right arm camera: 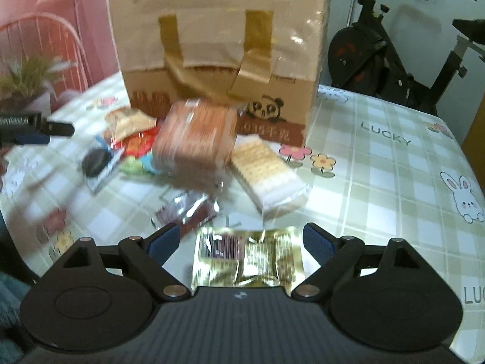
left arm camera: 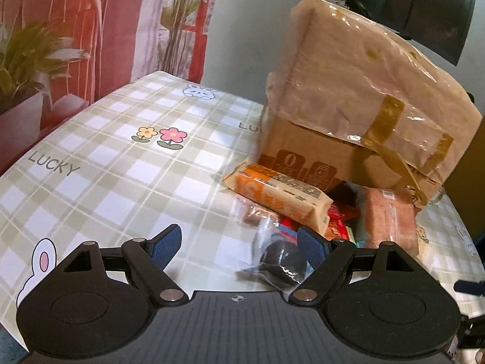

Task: Organize snacks
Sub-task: 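Move both tools back from the box toward the remaining snacks, then grasp the black round snack with the left gripper while the right gripper grasps the gold sachet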

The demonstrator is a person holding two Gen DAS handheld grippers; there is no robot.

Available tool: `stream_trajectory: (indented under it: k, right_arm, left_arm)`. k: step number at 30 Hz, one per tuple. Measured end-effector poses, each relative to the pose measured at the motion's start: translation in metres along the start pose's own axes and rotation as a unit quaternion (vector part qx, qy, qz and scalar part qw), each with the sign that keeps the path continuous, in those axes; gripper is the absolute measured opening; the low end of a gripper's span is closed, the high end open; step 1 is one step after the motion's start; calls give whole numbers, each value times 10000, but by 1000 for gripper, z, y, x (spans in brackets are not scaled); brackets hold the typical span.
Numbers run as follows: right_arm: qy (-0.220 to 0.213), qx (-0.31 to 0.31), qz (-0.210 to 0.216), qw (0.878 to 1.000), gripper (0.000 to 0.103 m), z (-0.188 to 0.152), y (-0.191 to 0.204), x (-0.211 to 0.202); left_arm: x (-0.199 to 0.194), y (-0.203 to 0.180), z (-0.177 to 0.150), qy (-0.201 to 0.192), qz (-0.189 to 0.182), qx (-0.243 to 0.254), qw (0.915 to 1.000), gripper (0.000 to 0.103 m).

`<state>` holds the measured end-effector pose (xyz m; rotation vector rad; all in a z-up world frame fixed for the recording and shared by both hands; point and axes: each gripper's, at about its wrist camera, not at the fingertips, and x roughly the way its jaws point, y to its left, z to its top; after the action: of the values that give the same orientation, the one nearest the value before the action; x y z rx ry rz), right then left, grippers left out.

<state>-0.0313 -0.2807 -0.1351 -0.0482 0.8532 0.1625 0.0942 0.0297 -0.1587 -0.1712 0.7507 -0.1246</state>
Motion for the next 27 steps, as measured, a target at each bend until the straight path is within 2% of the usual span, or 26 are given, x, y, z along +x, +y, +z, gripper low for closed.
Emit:
stream_trajectory:
  k: [12, 17, 27]
  right_arm:
    - [470, 89, -59, 9988, 91, -13, 3, 15]
    - [322, 150, -35, 9994, 87, -7, 6, 22]
    - [121, 2, 82, 9999, 85, -3, 14, 29]
  left_arm:
    - [3, 1, -8, -37, -33, -35, 10000, 85]
    - [3, 1, -9, -13, -53, 24, 10000, 85]
    - [5, -2, -13, 91, -92, 170, 9998, 85]
